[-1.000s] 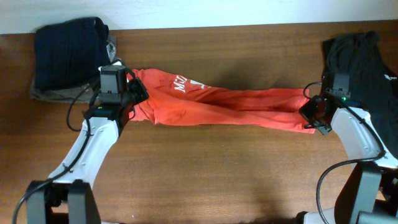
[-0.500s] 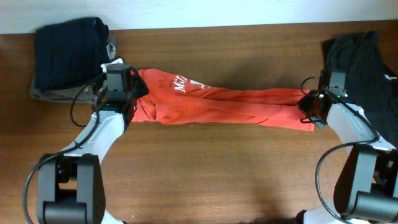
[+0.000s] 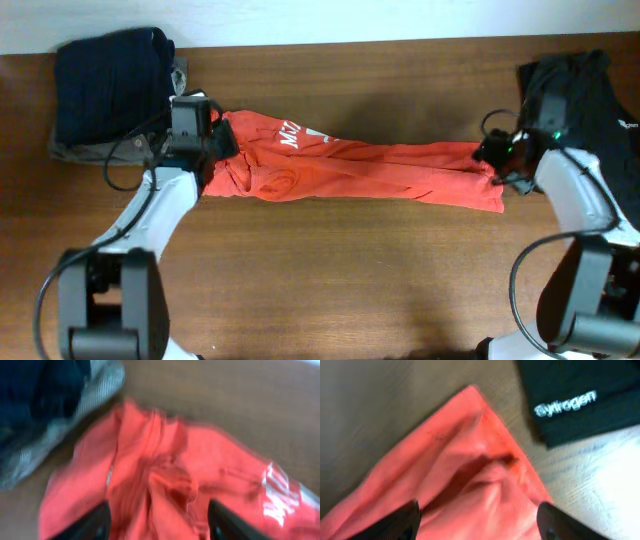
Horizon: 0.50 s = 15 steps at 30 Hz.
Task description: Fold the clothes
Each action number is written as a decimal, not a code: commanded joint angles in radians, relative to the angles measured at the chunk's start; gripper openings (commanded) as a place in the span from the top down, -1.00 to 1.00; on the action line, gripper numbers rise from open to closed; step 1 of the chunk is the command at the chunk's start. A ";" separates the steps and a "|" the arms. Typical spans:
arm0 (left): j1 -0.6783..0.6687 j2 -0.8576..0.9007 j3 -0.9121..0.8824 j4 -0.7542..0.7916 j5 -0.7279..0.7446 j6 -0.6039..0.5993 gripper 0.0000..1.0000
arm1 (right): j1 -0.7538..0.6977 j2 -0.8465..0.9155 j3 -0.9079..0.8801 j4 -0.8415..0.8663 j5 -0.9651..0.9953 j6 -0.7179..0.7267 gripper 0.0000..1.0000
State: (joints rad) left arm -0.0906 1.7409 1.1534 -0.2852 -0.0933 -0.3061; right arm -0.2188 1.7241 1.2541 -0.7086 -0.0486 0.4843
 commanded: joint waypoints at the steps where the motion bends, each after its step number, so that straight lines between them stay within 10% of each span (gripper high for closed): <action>1: -0.002 -0.099 0.076 -0.175 0.108 0.003 -0.28 | 0.010 -0.054 0.129 -0.101 -0.114 -0.103 -0.58; 15: -0.109 0.014 0.078 -0.463 0.310 -0.320 -0.37 | 0.077 -0.042 0.151 -0.261 -0.151 -0.103 -0.83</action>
State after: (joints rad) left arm -0.1696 1.7145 1.2289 -0.7586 0.1795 -0.5415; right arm -0.1555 1.6764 1.4059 -0.9649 -0.1860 0.3893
